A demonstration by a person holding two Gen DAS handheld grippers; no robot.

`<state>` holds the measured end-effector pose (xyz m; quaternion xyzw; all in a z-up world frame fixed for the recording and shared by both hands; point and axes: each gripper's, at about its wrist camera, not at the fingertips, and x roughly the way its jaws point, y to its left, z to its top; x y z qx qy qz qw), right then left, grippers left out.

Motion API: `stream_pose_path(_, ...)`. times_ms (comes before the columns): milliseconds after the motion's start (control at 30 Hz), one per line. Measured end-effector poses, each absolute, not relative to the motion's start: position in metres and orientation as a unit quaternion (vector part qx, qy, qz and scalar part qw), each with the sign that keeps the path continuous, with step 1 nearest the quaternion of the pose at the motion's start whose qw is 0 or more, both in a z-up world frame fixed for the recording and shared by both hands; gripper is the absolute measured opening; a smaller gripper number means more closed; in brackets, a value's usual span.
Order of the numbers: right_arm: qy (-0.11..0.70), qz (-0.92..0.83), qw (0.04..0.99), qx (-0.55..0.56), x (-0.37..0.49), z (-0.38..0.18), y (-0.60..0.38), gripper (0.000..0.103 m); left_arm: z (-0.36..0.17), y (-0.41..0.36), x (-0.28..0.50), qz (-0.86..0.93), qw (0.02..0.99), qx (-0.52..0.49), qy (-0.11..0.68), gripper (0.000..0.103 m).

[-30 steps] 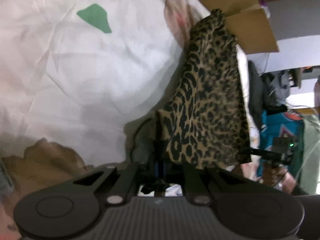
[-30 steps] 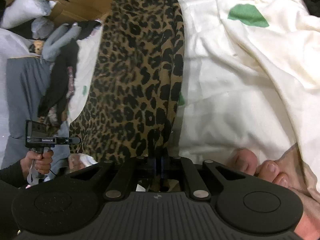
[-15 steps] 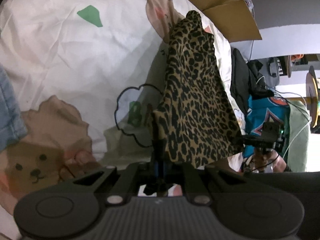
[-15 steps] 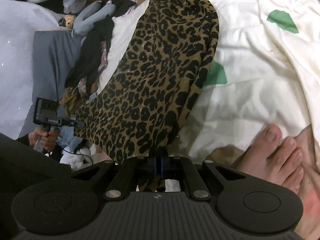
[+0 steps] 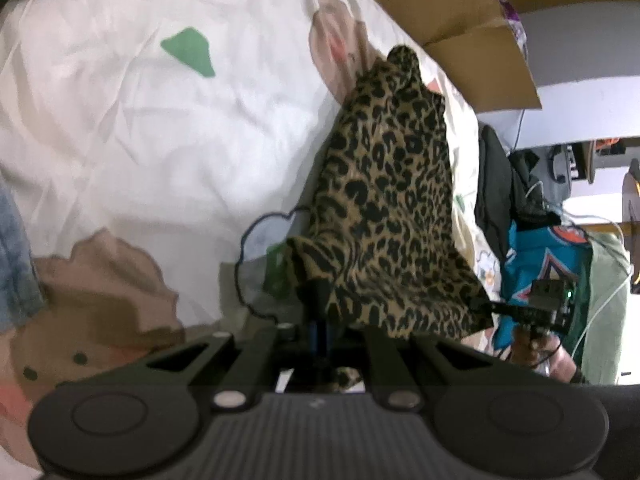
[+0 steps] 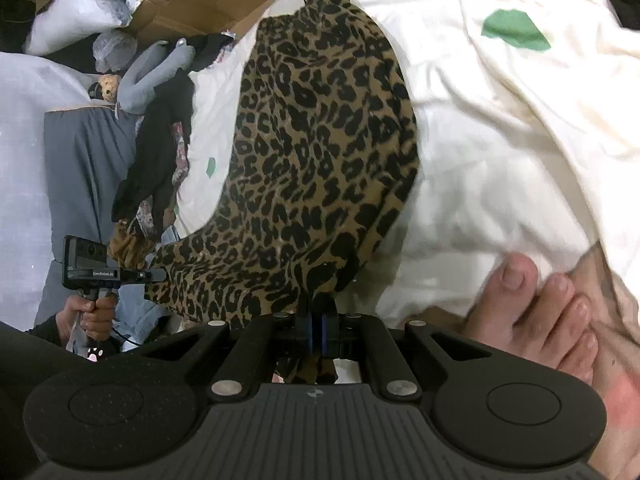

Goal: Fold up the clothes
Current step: 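Lower the hanging leopard-print skirt onto the sheet with both tools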

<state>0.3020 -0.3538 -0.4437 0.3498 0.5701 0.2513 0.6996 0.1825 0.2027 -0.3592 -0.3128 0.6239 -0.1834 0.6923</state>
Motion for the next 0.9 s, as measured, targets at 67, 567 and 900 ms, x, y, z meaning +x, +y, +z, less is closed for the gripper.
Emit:
stream_pose_path(67, 0.562, 0.249, 0.703, 0.358, 0.304, -0.442, -0.358, 0.002, -0.356, 0.204, 0.186, -0.181, 0.698, -0.319, 0.615, 0.004)
stream_pose_path(567, 0.492, 0.229, 0.743, 0.392, 0.323, -0.421, -0.375, 0.002, -0.323, 0.205, 0.218, -0.183, 0.755, -0.347, 0.525, 0.004)
stream_pose_path(900, 0.46, 0.201, 0.772, 0.391, 0.34, -0.417, -0.374, 0.002, -0.33, 0.198, 0.25, -0.161, 0.778, -0.333, 0.508, 0.004)
